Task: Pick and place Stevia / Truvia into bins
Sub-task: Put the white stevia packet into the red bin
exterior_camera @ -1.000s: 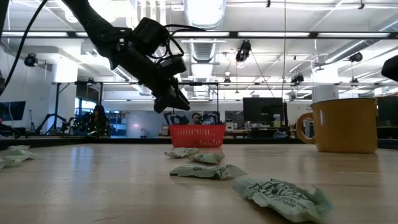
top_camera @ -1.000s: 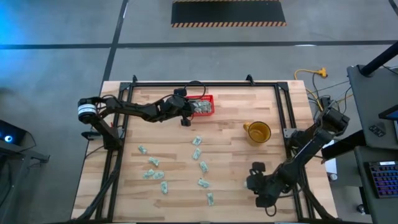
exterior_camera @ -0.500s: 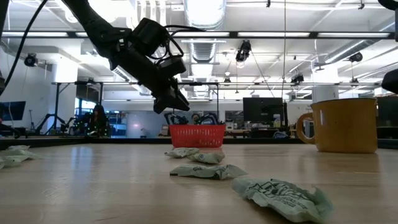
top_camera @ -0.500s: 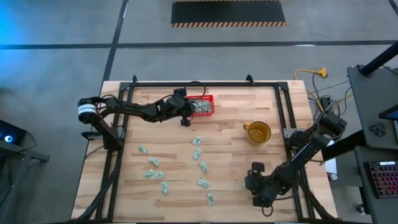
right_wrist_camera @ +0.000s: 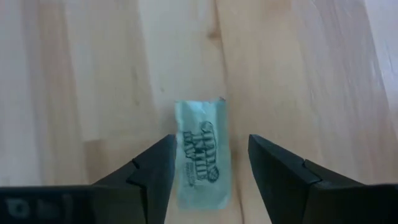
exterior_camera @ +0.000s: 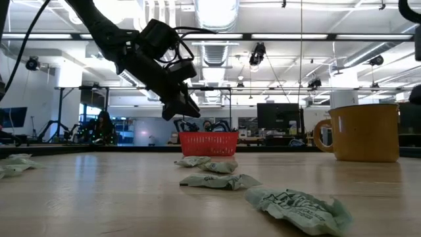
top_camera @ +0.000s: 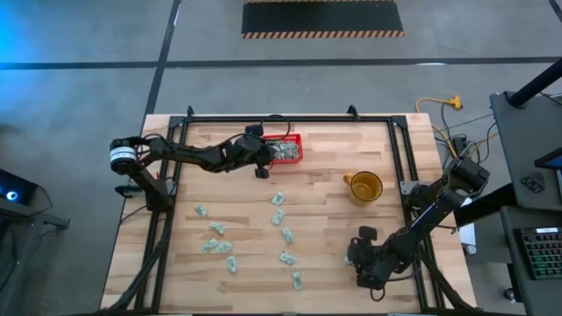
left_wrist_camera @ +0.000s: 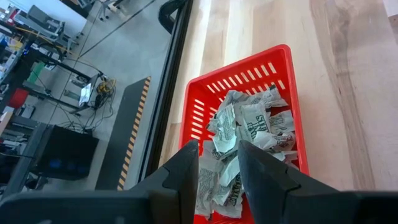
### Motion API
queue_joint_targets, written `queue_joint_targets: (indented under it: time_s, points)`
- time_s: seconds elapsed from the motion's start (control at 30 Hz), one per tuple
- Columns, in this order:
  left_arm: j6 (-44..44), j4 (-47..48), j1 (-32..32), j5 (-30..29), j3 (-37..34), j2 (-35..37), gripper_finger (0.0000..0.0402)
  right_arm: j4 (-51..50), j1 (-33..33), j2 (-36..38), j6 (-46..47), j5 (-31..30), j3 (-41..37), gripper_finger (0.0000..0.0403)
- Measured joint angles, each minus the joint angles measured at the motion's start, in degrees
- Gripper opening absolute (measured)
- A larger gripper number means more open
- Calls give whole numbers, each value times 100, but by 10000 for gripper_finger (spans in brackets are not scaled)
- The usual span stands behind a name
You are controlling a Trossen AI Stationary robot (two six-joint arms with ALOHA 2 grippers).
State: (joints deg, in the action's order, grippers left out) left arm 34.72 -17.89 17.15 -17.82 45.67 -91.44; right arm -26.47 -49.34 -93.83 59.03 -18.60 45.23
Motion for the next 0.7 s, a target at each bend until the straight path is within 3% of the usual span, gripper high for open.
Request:
queue_joint_targets:
  time_s: [0.33, 0.7]
  points:
    - [0, -1, 0, 0, -9, 0, 98, 9, 0, -1, 63, 38, -74, 181]
    - [0, 0, 0, 0, -11, 0, 98, 44, 0, -1, -244, 99, -74, 90]
